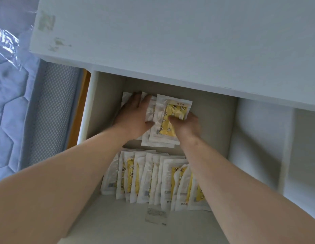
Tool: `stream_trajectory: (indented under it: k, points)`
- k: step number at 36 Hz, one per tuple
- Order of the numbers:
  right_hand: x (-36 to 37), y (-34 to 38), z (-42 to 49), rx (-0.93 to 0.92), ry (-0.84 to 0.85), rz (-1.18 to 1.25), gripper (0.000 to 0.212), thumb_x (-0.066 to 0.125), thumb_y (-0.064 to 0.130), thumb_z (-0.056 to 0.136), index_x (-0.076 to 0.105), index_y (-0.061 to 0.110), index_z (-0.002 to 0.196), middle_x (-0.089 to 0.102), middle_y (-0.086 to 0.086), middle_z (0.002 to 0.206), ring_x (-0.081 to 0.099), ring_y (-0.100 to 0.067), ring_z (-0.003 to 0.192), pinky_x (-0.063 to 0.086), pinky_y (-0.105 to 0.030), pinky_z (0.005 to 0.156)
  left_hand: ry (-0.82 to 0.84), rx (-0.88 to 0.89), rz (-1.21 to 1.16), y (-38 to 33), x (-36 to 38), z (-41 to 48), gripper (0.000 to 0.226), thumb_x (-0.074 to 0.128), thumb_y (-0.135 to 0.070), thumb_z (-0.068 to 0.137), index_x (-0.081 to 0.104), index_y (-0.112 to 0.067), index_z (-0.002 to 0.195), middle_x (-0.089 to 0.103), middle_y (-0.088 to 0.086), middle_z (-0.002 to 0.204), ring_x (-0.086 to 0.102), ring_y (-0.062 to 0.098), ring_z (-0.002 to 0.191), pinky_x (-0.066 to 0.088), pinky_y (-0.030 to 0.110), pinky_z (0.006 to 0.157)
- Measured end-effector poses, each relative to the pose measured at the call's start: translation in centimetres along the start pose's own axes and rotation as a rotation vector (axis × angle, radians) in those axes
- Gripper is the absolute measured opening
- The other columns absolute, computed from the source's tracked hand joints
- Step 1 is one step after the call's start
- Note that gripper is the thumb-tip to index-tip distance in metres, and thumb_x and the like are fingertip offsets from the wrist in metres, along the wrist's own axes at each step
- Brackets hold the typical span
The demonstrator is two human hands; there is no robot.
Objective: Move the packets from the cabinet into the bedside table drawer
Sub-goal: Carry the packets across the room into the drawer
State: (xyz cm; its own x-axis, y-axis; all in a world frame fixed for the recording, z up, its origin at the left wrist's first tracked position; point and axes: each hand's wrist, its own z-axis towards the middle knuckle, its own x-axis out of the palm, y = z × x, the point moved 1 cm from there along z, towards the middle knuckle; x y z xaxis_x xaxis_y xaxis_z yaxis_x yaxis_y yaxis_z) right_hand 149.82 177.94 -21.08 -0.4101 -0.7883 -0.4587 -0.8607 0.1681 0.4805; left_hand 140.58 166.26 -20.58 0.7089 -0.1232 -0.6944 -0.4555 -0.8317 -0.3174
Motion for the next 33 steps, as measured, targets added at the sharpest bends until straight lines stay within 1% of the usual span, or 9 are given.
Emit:
stream_trajectory:
  k: [4, 7, 11, 15, 18, 21, 24, 28, 33]
  points:
    - [-0.3, -0.4, -0.5, -0.012, 0.005, 0.02, 0.037, 0.062, 0.027, 0.089, 0.052, 0.01, 0.121, 0.054, 0.002, 0.098, 0.056, -0.017, 0.088, 0.037, -0.022, 0.066, 0.041, -0.058, 0.085, 0.2, 0.4, -1.1, 0.092, 0.059, -0.036, 0.089, -0.009, -0.027, 0.15, -0.014, 0.002, 0.158, -0.01, 0.022, 0.146, 0.01, 0.038, 0.118]
    - [0.0, -0.5, -1.0, -0.022, 0.036, 0.013, 0.044, 0.061, 0.027, 0.09, 0.047, 0.008, 0.126, 0.054, -0.003, 0.103, 0.049, -0.015, 0.083, 0.037, -0.023, 0.067, 0.035, -0.136, 0.082, 0.1, 0.6, -2.2, 0.09, 0.058, -0.033, 0.091, -0.009, -0.024, 0.15, -0.013, 0.005, 0.158, -0.009, 0.024, 0.146, 0.011, 0.036, 0.117]
    - [0.5, -0.3, -1.4, -0.024, 0.068, 0.019, 0.049, 0.063, 0.024, 0.089, 0.044, 0.005, 0.13, 0.045, 0.0, 0.097, 0.057, -0.022, 0.096, 0.042, -0.026, 0.072, -0.021, -0.201, 0.151, -0.4, 0.4, -3.1, 0.086, 0.06, -0.03, 0.09, 0.001, -0.013, 0.15, -0.007, 0.009, 0.158, -0.003, 0.024, 0.146, 0.021, 0.034, 0.114]
    - [0.3, -0.4, -1.3, -0.045, 0.081, 0.016, 0.034, 0.063, 0.02, 0.089, 0.049, 0.011, 0.119, 0.051, 0.002, 0.097, 0.051, -0.016, 0.082, 0.042, -0.025, 0.069, -0.088, -0.134, 0.261, -0.5, 0.5, -3.0, 0.082, 0.061, -0.03, 0.089, 0.007, -0.013, 0.148, -0.004, 0.005, 0.158, -0.002, 0.026, 0.146, 0.02, 0.036, 0.114]
    - [-0.1, -0.7, -1.0, -0.07, 0.063, -0.052, 0.025, 0.061, 0.02, 0.089, 0.048, 0.015, 0.11, 0.055, 0.0, 0.097, 0.05, -0.015, 0.076, 0.039, -0.025, 0.063, -0.038, -0.063, 0.262, -0.5, 0.5, -2.4, 0.084, 0.06, -0.033, 0.088, 0.004, -0.022, 0.15, 0.0, -0.001, 0.158, -0.001, 0.023, 0.146, 0.012, 0.04, 0.116]
    - [-0.3, -1.2, -0.9, -0.072, 0.009, -0.191, 0.027, 0.063, 0.028, 0.085, 0.049, 0.014, 0.104, 0.058, -0.004, 0.11, 0.057, -0.024, 0.094, 0.048, -0.033, 0.075, -0.01, -0.051, 0.207, -0.4, 0.2, -2.1, 0.084, 0.064, -0.034, 0.085, 0.009, -0.029, 0.149, 0.01, -0.002, 0.155, 0.007, 0.025, 0.143, 0.017, 0.042, 0.114]
    - [-0.5, -1.5, -1.0, -0.065, -0.043, -0.295, 0.043, 0.065, 0.032, 0.083, 0.05, 0.013, 0.118, 0.052, -0.008, 0.121, 0.052, -0.029, 0.111, 0.046, -0.035, 0.087, -0.009, -0.059, 0.188, -0.4, -0.2, -2.0, 0.083, 0.066, -0.034, 0.084, 0.014, -0.034, 0.148, 0.018, -0.001, 0.151, 0.017, 0.027, 0.137, 0.024, 0.039, 0.111]
    - [-0.2, -1.7, -1.3, -0.111, -0.016, -0.26, 0.047, 0.067, 0.024, 0.082, 0.046, 0.01, 0.121, 0.048, -0.01, 0.121, 0.052, -0.031, 0.108, 0.042, -0.032, 0.082, -0.01, -0.072, 0.175, -0.4, -0.5, -1.9, 0.08, 0.066, -0.03, 0.085, 0.015, -0.036, 0.148, 0.017, -0.002, 0.151, 0.016, 0.027, 0.136, 0.026, 0.038, 0.109]
    - [0.6, -1.5, -1.6, -0.16, 0.003, -0.25, 0.051, 0.07, 0.021, 0.081, 0.042, 0.009, 0.123, 0.045, -0.012, 0.125, 0.051, -0.031, 0.11, 0.043, -0.034, 0.085, -0.063, -0.091, 0.159, -0.5, -0.5, -2.0, 0.076, 0.061, -0.016, 0.087, 0.018, -0.032, 0.147, 0.012, -0.005, 0.153, 0.012, 0.029, 0.138, 0.027, 0.037, 0.108]
